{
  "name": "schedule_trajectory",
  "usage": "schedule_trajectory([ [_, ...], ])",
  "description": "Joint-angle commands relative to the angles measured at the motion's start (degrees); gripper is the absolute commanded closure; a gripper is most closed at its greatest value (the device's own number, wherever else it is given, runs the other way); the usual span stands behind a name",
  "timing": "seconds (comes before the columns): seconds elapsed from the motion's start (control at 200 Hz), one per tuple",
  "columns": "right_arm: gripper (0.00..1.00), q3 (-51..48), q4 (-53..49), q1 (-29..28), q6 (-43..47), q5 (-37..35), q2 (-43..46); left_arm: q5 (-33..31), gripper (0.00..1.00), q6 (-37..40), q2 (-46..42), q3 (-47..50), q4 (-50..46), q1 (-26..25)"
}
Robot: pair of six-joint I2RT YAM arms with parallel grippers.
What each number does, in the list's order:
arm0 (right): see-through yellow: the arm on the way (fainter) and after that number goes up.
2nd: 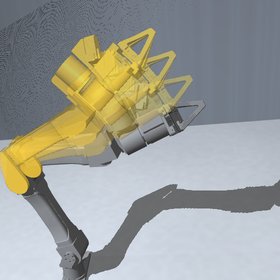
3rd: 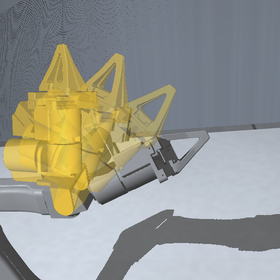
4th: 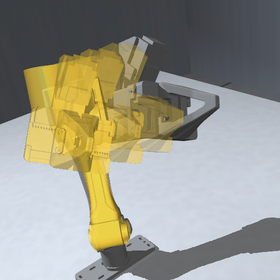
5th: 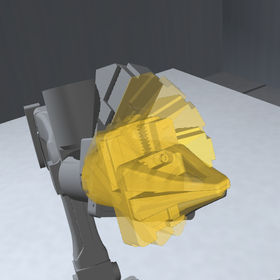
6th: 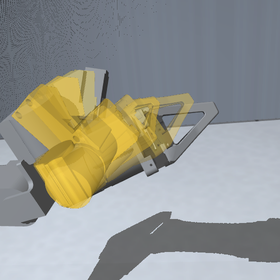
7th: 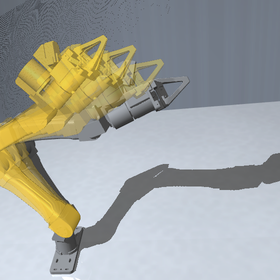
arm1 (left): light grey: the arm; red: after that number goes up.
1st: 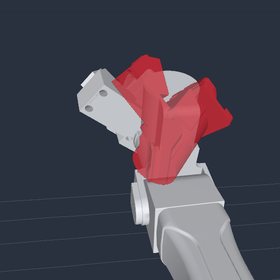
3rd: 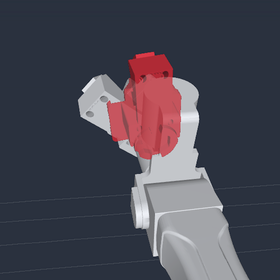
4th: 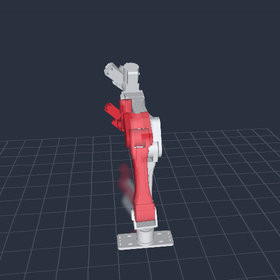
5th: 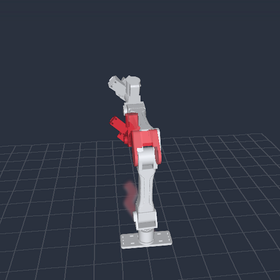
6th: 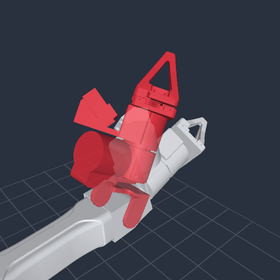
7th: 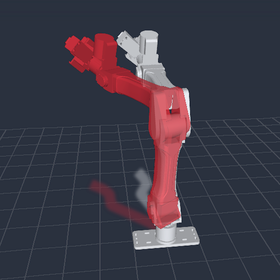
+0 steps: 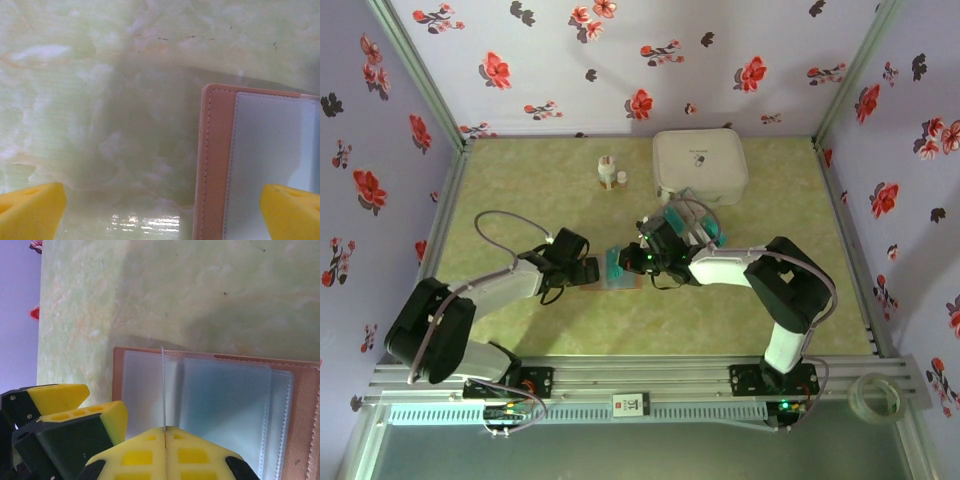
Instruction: Put the credit cards into the card holder
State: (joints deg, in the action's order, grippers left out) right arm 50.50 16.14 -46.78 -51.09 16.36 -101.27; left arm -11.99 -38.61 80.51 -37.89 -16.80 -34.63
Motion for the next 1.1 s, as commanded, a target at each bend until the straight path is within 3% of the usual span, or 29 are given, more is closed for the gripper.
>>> schedule_trajectory([
  [0.0, 1.00, -1.7, 1.5, 0.6, -0.4, -0.5, 0.9, -0.2, 0.00, 0.3, 1.1, 0.4, 1.2, -0.3],
  [0.415, 1.00, -5.2, 3.4, 2.5, -1.1, -0.4, 1.8, -0.6, 0.00, -1.4, 2.7, 2.3, 1.9, -0.3],
  [1.095, 1.00, -9.0, 17.3, 3.2, -2.7, 3.6, 2.3, -0.9, 0.00, -2.4, 3.3, 3.5, 2.4, -0.4],
])
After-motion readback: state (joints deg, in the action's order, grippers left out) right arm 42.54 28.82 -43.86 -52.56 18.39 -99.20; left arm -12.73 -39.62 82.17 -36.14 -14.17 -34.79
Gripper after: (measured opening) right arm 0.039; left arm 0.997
